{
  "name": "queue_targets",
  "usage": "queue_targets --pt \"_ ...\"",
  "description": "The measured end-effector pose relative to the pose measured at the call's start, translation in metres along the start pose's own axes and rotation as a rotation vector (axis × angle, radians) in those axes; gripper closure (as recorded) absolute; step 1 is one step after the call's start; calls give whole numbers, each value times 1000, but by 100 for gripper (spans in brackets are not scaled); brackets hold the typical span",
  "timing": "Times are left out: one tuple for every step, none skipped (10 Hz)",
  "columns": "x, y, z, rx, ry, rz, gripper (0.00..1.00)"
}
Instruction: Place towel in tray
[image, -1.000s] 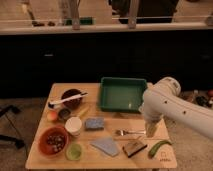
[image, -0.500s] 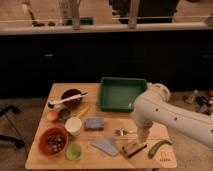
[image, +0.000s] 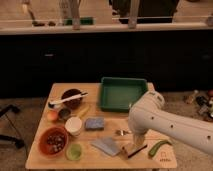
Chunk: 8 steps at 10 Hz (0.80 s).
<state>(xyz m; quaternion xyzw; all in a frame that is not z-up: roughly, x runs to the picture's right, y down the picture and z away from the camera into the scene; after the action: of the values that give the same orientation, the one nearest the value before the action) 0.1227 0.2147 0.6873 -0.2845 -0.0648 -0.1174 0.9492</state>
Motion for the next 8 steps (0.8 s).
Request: queue_targets --pt "-11 -1 2 -2 -6 -4 20" --pt "-22 -3 5 -2 -13 -13 20" --pt "-26 2 12 -9 -19 -19 20" --pt "-27 6 17 -8 -25 -22 20" --pt "-25 7 19 -1 -29 -25 20" --pt "-26 9 20 0 -36 -24 20" --pt "-36 8 23 2 -47 -27 20" --pt "-48 6 27 4 -54 -31 20"
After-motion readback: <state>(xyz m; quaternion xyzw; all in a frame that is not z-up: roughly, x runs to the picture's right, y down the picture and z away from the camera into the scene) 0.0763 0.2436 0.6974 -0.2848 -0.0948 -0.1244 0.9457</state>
